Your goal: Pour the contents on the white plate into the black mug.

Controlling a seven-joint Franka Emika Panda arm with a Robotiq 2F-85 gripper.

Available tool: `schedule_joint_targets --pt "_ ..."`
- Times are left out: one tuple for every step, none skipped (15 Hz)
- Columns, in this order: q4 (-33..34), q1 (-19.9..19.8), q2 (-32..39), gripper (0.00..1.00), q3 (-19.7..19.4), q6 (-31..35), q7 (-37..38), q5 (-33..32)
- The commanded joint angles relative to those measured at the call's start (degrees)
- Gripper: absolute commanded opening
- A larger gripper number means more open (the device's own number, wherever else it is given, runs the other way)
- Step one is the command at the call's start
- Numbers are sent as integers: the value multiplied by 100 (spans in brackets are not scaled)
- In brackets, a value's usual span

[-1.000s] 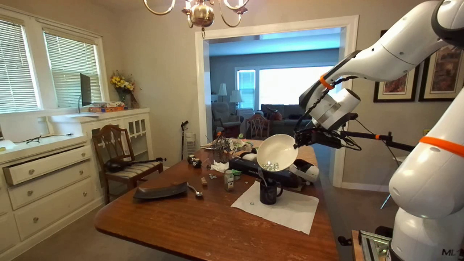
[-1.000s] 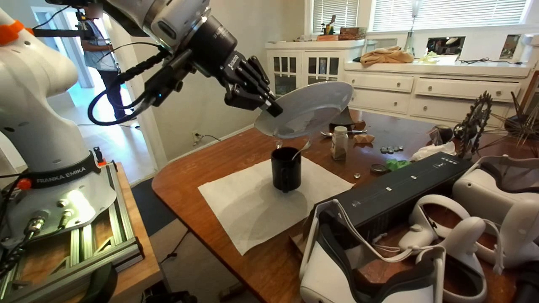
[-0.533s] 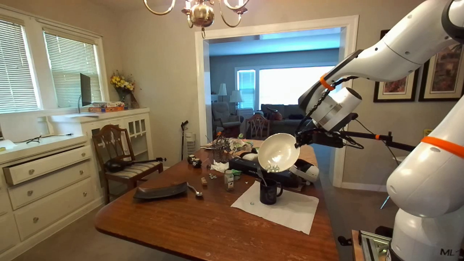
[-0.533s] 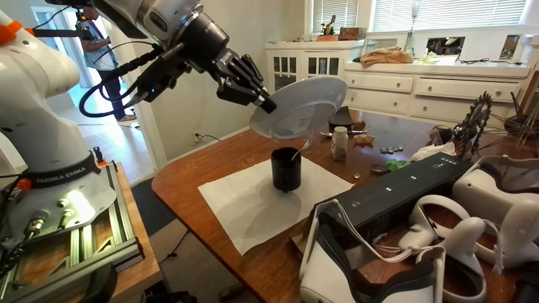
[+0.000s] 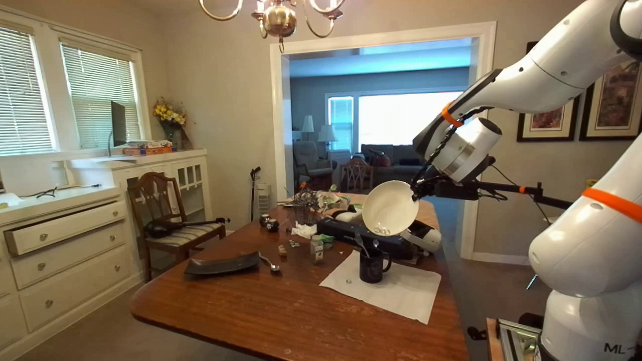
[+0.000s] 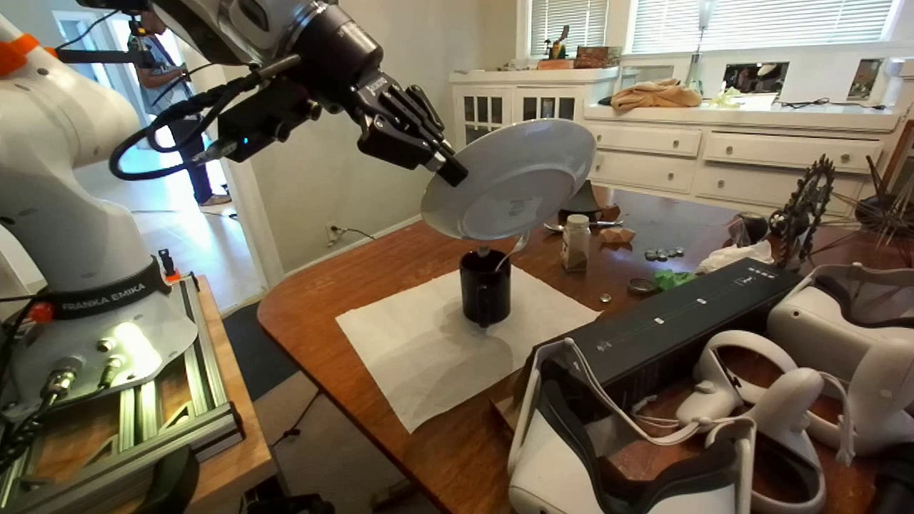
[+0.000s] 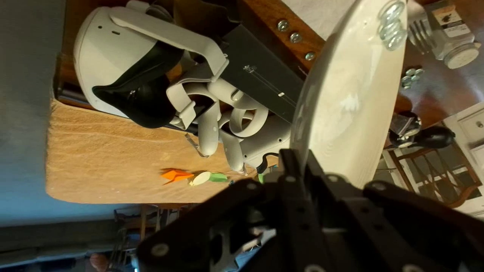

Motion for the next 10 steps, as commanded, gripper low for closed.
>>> schedule_joint_targets --pt "4 -575 -223 2 535 51 73 -55" --pt "9 -655 -215 2 645 92 43 -5" --pt "11 -799 -219 2 802 103 40 0" --pt "13 -990 -273 2 997 76 52 -25" --pt "18 -1061 -303 2 1113 57 26 12" --pt "20 -1142 -345 2 1221 19 8 39" --pt "21 -1281 -399 2 1371 -53 41 5" --pt "23 -1347 -418 2 1485 -53 34 25" --pt "23 -1420 -459 2 1595 -68 34 31" --pt "23 -1526 -505 2 1711 -100 41 32"
